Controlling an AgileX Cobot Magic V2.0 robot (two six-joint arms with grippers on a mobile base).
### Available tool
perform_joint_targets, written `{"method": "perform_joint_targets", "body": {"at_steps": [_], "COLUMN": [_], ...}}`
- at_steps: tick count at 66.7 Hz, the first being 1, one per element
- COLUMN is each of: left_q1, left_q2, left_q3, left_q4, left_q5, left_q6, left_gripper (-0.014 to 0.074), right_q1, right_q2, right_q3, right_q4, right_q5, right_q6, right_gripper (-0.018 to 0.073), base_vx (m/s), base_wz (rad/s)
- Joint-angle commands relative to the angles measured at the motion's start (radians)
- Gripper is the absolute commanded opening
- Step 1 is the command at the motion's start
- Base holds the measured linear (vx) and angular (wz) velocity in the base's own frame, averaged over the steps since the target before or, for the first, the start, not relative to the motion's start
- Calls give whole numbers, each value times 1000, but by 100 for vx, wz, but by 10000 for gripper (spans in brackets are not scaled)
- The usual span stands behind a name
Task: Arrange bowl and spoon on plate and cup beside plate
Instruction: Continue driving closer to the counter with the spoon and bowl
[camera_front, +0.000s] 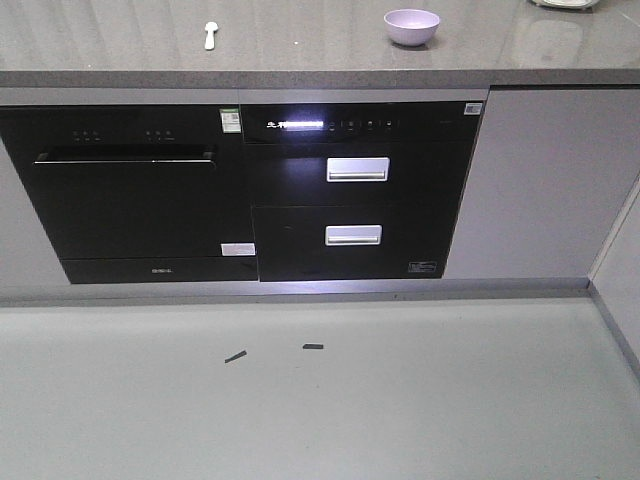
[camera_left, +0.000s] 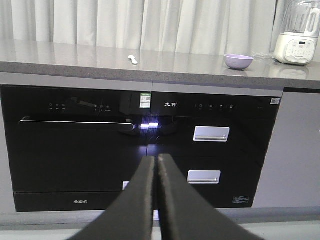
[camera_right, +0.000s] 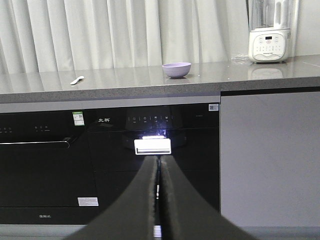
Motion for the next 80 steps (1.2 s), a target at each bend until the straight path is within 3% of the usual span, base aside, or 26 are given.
{"method": "perform_joint_targets", "body": {"at_steps": [1,80], "left_q1": [3,3], "left_q2": [18,18], "left_q3": [-7,-7], "left_q4": [0,0], "left_q5": [-76,-76], "left_q6": [-11,-11], "left_gripper": [-6,-6], "right_q1": [-1,-1], "right_q2": [-10,-10], "right_q3": [3,3], "right_q4": [-5,-5], "right_q5": [-75,-75], "right_q6": [-6,-6], "right_gripper": [-3,-3], "base_vx": [7,6], "base_wz": [-3,0]}}
